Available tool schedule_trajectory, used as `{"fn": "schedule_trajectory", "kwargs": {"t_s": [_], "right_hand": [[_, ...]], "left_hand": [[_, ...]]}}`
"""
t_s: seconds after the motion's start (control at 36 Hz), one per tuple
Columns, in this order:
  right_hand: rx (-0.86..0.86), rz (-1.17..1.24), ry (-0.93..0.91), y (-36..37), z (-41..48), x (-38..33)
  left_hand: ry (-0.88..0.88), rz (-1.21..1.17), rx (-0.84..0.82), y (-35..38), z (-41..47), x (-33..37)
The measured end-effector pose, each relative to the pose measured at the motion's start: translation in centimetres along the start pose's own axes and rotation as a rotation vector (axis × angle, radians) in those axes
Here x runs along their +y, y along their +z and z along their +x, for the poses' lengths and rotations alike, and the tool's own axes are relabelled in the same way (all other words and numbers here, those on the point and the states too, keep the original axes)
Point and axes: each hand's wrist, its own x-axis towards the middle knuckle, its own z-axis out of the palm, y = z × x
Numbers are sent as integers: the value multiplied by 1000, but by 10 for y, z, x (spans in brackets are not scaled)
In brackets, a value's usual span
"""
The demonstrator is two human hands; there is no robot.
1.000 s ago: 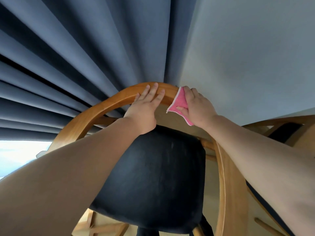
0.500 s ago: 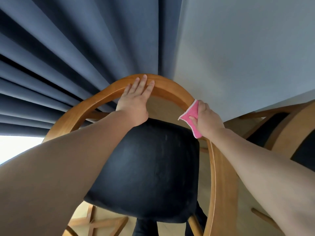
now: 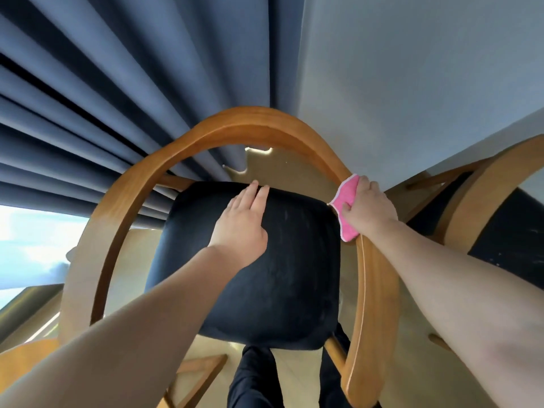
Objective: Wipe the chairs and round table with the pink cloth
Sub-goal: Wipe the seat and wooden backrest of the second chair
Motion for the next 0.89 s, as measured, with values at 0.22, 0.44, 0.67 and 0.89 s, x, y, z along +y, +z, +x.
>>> {"fn": "schedule_trajectory", "kwargs": {"t_s": [0.22,0.44,0.67,0.89], "right_hand": [[29,9,191,25,-55,12],[70,37,264,45,-89,20],[44,52,224,46,-94,26],[46,95,203,56,-122,33]], "left_hand": [[-13,-42,-30,1,-53,-8],[-61,-74,-34,5,-105,-14],[-250,-137,34,15,-166,21],[-367,-215,42,27,-228,61]]}}
